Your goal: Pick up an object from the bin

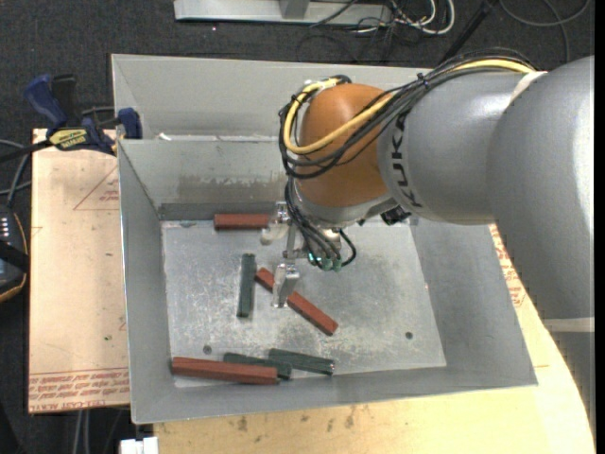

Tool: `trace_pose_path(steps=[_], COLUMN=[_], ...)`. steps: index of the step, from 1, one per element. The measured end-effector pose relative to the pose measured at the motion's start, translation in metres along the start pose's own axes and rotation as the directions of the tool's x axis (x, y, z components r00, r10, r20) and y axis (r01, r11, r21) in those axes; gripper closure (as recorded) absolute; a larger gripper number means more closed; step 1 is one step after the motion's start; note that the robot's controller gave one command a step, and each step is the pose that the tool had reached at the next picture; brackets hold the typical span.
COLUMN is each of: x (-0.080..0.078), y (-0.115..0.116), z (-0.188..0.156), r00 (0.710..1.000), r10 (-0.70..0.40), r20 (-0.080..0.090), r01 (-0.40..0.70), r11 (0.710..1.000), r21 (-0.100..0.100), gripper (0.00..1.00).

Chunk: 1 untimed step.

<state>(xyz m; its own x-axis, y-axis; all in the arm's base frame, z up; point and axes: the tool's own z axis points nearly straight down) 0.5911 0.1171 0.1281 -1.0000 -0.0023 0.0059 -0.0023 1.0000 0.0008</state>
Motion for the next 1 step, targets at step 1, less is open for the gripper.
trace_pose_path(steps=[1], x=[-0.0007], y=[-0.0001], z=[-0.0019], r00=[1.000], r10=[0.000], r20=[0.003], r01=[0.000], r11=[1.000], r21=[0.000], gripper=[0.00])
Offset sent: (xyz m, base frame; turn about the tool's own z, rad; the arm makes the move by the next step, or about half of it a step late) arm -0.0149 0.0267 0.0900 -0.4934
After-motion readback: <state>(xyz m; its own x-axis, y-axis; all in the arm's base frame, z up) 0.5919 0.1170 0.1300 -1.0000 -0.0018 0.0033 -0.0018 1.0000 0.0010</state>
